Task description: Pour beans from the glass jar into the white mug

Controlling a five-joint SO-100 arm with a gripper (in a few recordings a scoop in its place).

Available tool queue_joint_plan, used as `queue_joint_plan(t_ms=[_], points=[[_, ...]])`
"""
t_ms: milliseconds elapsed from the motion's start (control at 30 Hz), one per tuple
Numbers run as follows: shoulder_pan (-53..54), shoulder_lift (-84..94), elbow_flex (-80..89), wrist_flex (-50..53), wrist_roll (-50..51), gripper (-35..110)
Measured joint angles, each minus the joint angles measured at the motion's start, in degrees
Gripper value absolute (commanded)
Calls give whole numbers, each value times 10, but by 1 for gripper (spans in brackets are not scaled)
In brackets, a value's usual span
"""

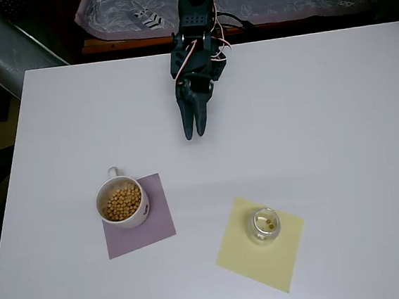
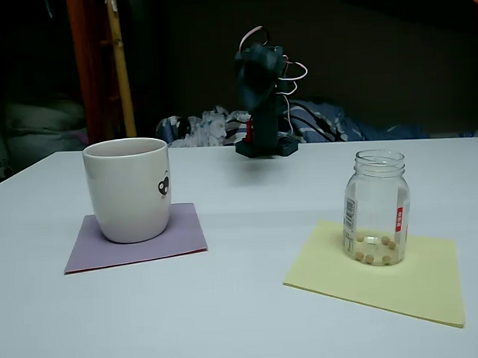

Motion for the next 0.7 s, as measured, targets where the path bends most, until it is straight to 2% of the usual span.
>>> queue_joint_plan(t_ms=[300, 433, 700], points=[[1, 0, 20, 127, 138, 14], [-4, 0, 22, 149, 190, 0], [-6, 0, 23, 176, 206, 0]])
